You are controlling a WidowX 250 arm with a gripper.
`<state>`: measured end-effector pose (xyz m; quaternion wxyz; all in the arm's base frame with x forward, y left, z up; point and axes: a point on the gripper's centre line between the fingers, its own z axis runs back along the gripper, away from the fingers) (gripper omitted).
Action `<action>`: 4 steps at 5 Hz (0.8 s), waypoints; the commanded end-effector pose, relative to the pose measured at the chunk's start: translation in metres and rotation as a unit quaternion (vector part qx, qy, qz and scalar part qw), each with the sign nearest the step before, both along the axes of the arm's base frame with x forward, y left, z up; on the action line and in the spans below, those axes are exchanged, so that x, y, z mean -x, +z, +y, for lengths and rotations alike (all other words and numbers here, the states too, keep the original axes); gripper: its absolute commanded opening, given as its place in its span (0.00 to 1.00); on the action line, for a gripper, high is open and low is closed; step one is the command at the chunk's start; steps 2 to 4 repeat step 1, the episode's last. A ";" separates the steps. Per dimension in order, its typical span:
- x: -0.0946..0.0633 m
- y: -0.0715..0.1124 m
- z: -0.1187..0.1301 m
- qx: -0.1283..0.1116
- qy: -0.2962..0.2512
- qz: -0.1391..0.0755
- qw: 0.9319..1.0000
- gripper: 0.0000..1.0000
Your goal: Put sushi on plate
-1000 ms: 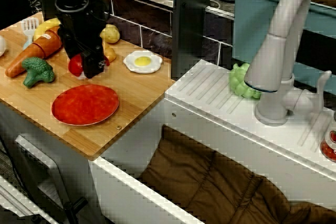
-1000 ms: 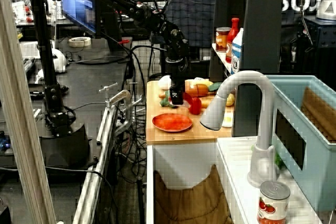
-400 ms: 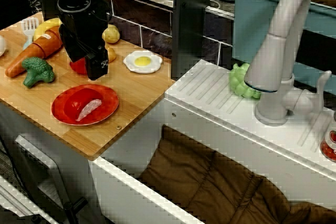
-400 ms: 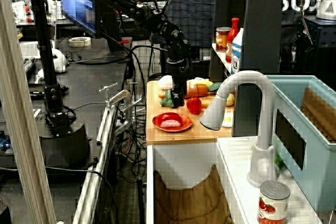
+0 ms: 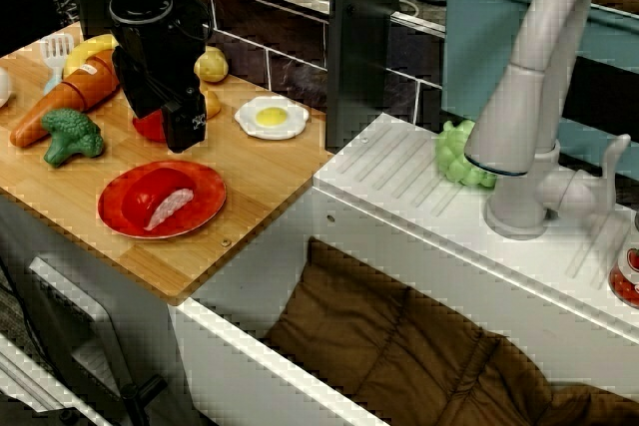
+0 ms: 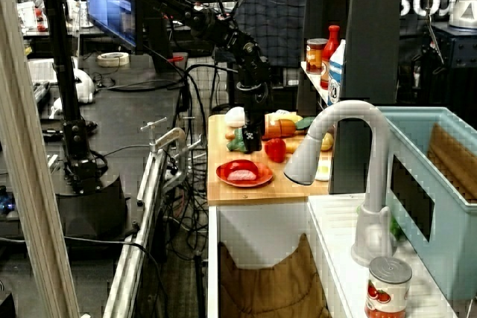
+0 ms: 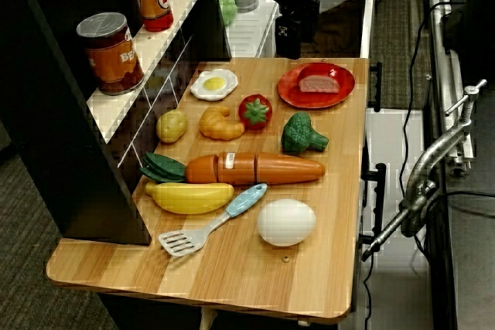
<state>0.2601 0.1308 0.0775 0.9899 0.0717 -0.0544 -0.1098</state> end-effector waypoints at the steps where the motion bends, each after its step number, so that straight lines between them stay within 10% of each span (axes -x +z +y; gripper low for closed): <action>1: -0.005 0.007 0.002 -0.006 -0.002 -0.010 1.000 1.00; 4: -0.005 0.007 0.002 -0.006 -0.002 -0.010 1.000 1.00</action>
